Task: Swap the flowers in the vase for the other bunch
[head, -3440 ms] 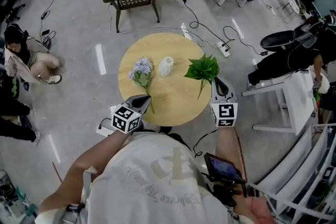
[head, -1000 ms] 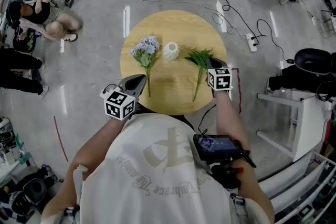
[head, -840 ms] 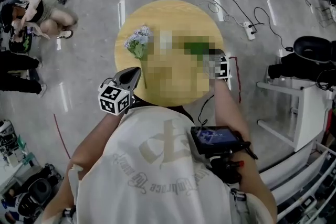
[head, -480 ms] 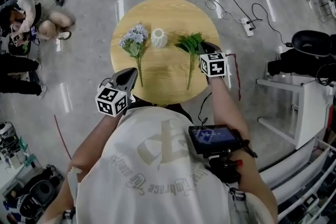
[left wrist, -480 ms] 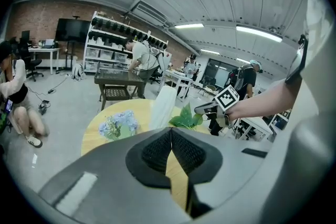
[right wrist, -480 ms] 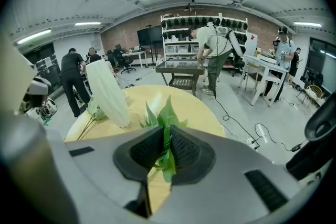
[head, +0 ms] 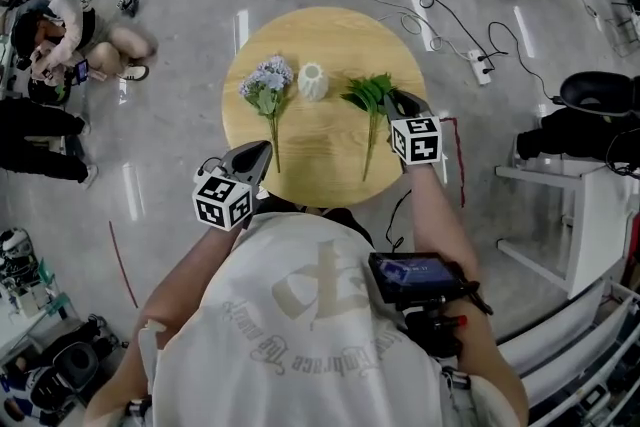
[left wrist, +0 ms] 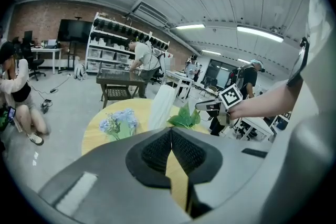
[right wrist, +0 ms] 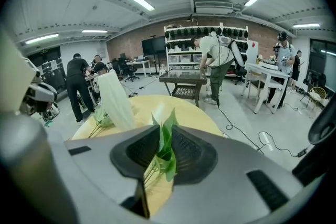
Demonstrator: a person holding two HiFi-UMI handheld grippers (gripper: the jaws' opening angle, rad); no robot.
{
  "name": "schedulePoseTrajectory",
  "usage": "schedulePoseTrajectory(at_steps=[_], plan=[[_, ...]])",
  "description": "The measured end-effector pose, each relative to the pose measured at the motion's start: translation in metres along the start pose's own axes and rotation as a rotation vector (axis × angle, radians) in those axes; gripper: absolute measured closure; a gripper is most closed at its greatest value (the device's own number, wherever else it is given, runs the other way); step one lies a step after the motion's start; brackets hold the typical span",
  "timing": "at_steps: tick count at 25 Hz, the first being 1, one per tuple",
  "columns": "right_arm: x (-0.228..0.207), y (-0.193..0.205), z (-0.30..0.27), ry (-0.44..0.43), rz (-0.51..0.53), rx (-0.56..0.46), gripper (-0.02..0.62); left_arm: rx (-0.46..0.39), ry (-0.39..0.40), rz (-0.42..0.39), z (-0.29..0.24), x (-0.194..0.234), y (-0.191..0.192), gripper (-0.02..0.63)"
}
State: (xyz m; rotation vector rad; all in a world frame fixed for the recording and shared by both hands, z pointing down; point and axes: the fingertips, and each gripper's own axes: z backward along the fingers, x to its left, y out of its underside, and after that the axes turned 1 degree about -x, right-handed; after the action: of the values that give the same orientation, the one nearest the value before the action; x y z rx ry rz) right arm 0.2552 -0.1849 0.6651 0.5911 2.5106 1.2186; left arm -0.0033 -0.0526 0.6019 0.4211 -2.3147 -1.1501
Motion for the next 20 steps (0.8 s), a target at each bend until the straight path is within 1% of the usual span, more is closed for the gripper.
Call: schedulePoseTrajectory(at_steps=[6, 7, 11, 13, 14, 20], plan=[[0.014, -0.018, 0.018, -0.015, 0.012, -0.078, 0.521, -0.012, 0.025, -0.005, -0.001, 0.004, -0.006, 0.600], [0.017, -0.022, 0.021, -0.021, 0.009, -0.095, 0.512, -0.013, 0.031, -0.009, -0.001, 0.004, -0.008, 0.600], [0.024, -0.034, 0.039, -0.043, -0.021, -0.174, 0.514, -0.025, 0.050, -0.026, -0.002, 0.003, -0.013, 0.600], [0.024, -0.036, 0.051, -0.030, -0.035, -0.205, 0.559, -0.027, 0.060, -0.028, -0.005, 0.002, -0.012, 0.600], [0.026, -0.037, 0.056, -0.024, -0.040, -0.217, 0.568, -0.026, 0.064, -0.028, -0.004, 0.004, -0.011, 0.600], [0.067, -0.043, 0.070, -0.055, -0.024, -0.241, 0.588, -0.019, 0.087, -0.025, 0.008, 0.024, -0.012, 0.600]])
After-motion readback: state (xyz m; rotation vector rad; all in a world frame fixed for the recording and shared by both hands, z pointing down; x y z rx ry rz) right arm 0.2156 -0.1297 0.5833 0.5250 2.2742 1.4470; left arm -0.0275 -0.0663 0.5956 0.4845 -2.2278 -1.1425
